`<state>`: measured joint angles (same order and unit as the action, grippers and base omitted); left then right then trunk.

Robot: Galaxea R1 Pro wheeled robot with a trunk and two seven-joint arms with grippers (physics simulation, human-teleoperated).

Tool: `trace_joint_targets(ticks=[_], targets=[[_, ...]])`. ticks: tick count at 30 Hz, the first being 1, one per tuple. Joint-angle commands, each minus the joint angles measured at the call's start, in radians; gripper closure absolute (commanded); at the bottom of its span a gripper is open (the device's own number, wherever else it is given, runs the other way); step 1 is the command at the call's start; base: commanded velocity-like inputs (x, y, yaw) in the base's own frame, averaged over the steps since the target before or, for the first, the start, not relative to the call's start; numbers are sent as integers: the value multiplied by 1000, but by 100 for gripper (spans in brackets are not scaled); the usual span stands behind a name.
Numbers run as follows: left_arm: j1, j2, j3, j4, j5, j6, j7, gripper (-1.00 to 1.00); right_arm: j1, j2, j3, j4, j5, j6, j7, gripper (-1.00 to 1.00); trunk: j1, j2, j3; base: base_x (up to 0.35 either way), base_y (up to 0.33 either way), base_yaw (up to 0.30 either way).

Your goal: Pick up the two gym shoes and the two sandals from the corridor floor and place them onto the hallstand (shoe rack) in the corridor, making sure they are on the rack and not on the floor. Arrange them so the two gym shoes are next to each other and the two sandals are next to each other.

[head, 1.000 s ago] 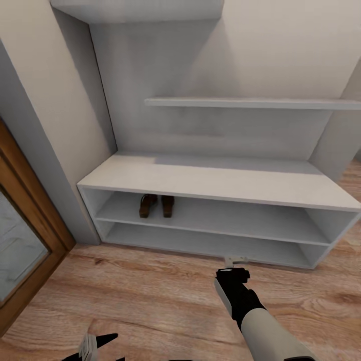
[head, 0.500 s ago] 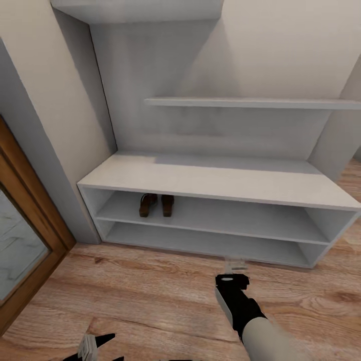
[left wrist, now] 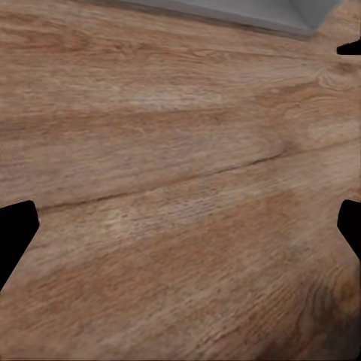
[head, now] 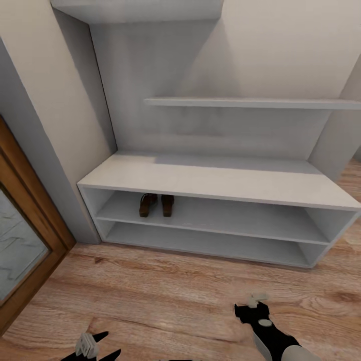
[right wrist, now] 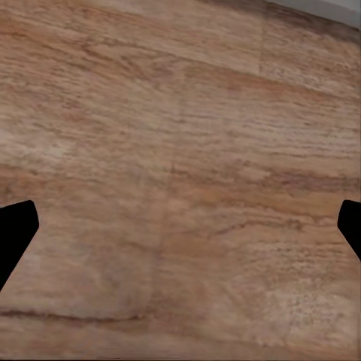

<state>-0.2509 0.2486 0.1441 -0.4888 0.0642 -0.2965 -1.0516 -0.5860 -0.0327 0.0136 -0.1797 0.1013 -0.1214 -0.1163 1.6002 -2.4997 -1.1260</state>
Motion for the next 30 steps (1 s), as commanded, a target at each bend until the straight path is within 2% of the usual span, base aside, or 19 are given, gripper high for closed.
trace_joint_targets(ticks=[1, 4, 5, 8, 12, 18, 21, 22, 24, 25, 26, 30], targets=[[-1, 0, 2, 4, 1, -6, 5, -100, 0, -12, 2, 17, 10, -20, 13, -100, 0, 0, -1, 0, 0, 0], [-1, 0, 2, 15, 1, -7, 29, -100, 0, -48, 2, 58, 9, -70, 60, -100, 0, 0, -1, 0, 0, 0], [-1, -1, 3, 30, 2, -7, 86, -100, 0, -100, 0, 105, 6, -132, 120, -100, 0, 0, -1, 0, 0, 0], [-1, -2, 3, 35, 4, -7, 140, -100, 2, -120, -1, 121, 5, -158, 161, -100, 0, 0, -1, 0, 0, 0], [-1, -4, 3, 40, 6, -7, 187, -100, 10, -129, -1, 129, 4, -171, 197, -100, 0, 0, -1, 0, 0, 0], [-1, -4, 3, 61, 11, -7, 212, -100, 18, -126, -1, 135, 4, -177, 215, -100, 0, 0, -1, 0, 0, 0], [-1, -3, 3, 66, 39, -7, 215, -100, 23, -126, -1, 137, 4, -178, 215, -100, 0, 0, -1, 0, 0, 0], [-1, -2, 4, 74, 69, -7, 219, -100, 27, -127, -2, 139, 5, -177, 211, -100, 0, 0, -1, 0, 0, 0], [-1, -2, 3, 75, 71, -7, 230, -100, 27, -128, -2, 139, 5, -176, 211, -100, 0, 0, 0, 0, 0, -22], [-1, -2, 3, 76, 73, -7, 246, -100, 27, -129, -3, 139, 5, -177, 211, -100, 0, 0, 0, 0, 0, -90], [-1, -4, 3, 76, 75, -7, 291, -100, 28, -129, -3, 139, 5, -177, 210, -100, 0, 0, 1, 0, 0, -173], [-1, -8, 2, 77, 78, -8, 341, -100, 28, -128, -3, 140, 5, -177, 210, -100, 0, 0, 5, 0, 0, -207]])
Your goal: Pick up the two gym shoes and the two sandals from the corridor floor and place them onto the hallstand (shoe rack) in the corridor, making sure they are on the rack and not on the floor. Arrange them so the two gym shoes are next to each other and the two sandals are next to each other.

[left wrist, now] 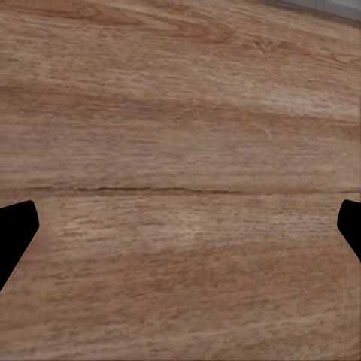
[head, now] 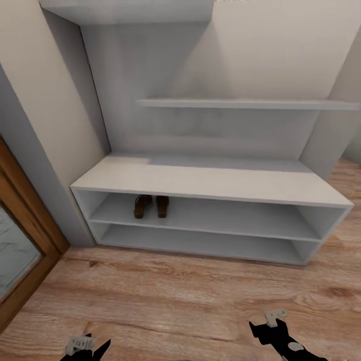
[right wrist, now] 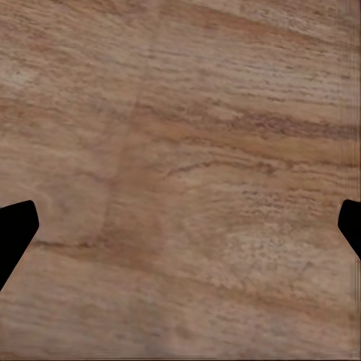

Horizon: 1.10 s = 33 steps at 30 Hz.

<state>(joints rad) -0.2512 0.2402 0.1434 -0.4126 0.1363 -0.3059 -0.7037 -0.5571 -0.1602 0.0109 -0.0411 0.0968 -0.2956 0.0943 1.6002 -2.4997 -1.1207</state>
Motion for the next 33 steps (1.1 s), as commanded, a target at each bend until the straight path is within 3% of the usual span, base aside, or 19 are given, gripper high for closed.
trace_joint_targets(ticks=[1, 10, 21, 25, 33], targets=[[0, -3, 3, 1, 5, 1, 0, -100, -1, 0, 0, 1, 9, -3, -1, -100, 0, 0, 0, 0, 0, -231], [0, -30, 1, 3, -4, -7, 33, -100, 9, 0, 0, 1, 9, -4, -1, -100, 0, 0, 4, 0, 0, -270], [0, -46, 1, 38, -7, -83, 75, -100, 23, 0, -1, 1, 3, -5, -1, -100, 0, 0, 5, 0, 0, -295], [0, -47, 1, 43, -7, -94, 83, -100, 28, -1, -6, 1, -28, -6, -1, -100, 0, 0, 5, 0, 0, -299], [0, -48, 1, 46, -6, -101, 88, -100, 41, -5, -11, 1, -140, -7, -1, -100, 0, 0, 5, 0, 0, -300]])
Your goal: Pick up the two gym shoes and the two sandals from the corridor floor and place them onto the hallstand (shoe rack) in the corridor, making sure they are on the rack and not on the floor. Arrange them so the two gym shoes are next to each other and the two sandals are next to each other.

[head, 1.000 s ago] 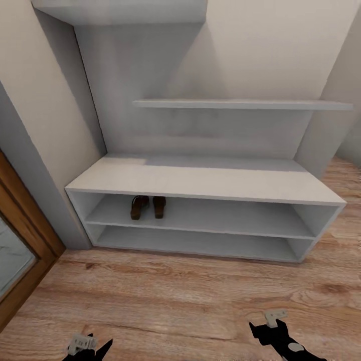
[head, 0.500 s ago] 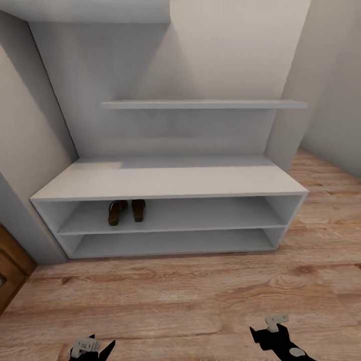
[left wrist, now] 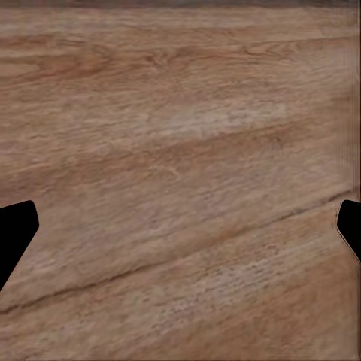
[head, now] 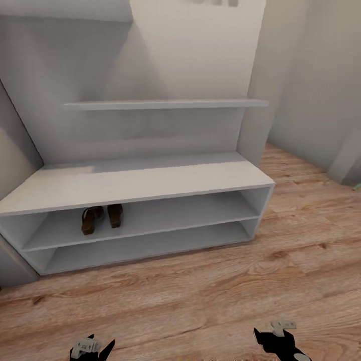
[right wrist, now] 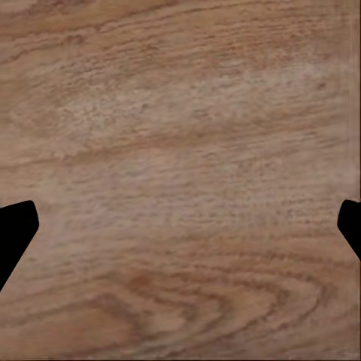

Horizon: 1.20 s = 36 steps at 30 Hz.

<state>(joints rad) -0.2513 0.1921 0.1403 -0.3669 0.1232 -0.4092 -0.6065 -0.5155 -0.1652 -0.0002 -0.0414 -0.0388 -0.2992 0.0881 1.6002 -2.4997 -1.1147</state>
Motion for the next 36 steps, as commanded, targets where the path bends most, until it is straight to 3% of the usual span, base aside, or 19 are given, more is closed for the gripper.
trace_joint_targets(ticks=[1, 9, 22, 36], targets=[[0, 0, 4, 1, 7, 2, -10, -100, -1, 0, 0, 1, -5, -3, 5, -100, 0, 0, -1, 0, 0, -300], [1, -1, 4, 13, 11, -1, -9, -100, 18, 1, -1, 1, -50, -5, 5, -100, 0, 0, -1, 0, 0, -300], [1, -2, 4, 32, 13, -2, -8, -100, 27, 7, 0, 1, -58, -6, 4, -100, 0, 0, -1, 0, 0, -300], [2, -3, 4, 44, 15, -2, -7, -100, 28, 5, -1, 0, -61, -6, 4, -100, -46, 84, 37, 0, 0, -300]])
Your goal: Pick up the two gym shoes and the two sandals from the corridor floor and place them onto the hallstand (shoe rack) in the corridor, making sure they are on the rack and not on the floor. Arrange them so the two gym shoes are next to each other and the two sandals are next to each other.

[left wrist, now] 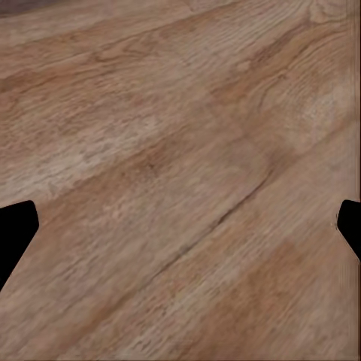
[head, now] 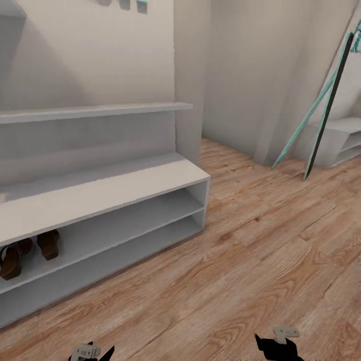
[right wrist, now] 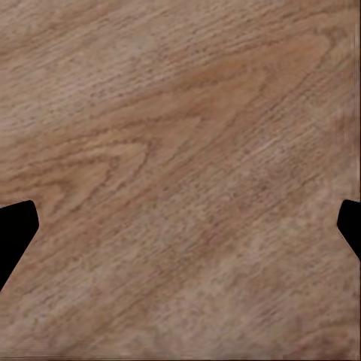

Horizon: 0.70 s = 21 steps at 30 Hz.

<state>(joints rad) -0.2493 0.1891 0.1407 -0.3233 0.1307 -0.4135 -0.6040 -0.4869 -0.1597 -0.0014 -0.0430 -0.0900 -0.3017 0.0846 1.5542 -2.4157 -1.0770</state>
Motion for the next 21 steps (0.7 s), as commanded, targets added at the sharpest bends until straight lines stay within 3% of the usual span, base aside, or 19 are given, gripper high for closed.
trace_joint_targets(ticks=[1, 21], targets=[[0, 0, 4, 1, 8, 2, -10, -100, -1, -1, 0, 2, -10, -4, 8, -100, 0, 0, -1, 0, 0, -300], [-1, 1, 5, 1, 7, 2, -10, -100, -1, 0, 0, 2, -9, -4, 9, -100, 0, 0, 1, 0, 0, -300]])
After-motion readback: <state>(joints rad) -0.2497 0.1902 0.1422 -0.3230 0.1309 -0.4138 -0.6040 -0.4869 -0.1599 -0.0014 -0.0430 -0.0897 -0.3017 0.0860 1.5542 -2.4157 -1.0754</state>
